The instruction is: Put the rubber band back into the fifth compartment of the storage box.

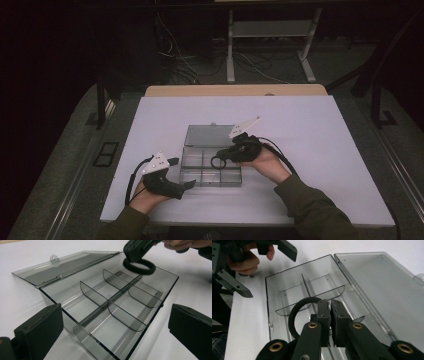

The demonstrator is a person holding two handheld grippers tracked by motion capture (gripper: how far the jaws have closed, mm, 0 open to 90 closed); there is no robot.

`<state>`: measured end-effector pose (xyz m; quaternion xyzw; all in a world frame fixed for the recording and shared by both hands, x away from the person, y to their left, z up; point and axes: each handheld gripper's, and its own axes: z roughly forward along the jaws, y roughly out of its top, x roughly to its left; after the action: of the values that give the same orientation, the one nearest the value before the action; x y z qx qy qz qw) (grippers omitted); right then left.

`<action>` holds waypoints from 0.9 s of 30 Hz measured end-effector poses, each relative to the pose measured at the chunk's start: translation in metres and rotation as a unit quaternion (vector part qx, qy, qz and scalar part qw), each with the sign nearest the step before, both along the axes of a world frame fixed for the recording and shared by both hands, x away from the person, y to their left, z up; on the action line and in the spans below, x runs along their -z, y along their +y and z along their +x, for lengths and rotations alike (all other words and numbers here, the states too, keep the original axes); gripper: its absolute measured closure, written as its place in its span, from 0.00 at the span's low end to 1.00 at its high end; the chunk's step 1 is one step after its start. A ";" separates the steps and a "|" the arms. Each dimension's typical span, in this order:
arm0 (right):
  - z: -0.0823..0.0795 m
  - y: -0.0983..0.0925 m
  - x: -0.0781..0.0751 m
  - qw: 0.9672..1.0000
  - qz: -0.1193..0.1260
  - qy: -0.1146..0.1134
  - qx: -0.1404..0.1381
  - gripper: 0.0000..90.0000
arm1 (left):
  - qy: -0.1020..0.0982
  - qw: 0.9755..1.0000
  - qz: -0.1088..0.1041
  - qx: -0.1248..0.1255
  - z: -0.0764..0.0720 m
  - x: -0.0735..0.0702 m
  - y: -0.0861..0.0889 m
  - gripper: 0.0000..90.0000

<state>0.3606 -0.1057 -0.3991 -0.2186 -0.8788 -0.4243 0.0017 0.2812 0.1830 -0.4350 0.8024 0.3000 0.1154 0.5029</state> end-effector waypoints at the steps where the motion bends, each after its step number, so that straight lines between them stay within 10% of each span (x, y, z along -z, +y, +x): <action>1: -0.001 0.002 0.001 1.000 -0.001 0.002 -0.002 0.95 | 0.000 1.000 0.000 0.001 0.000 0.000 0.000 0.00; 27: -0.015 0.030 0.027 0.997 -0.054 -0.004 -0.047 0.94 | -0.001 1.000 -0.006 0.004 -0.001 -0.001 -0.001 0.00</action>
<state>0.3456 -0.0755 -0.4264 -0.1751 -0.9097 -0.3765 0.0063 0.2801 0.1823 -0.4342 0.8003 0.2974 0.1123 0.5083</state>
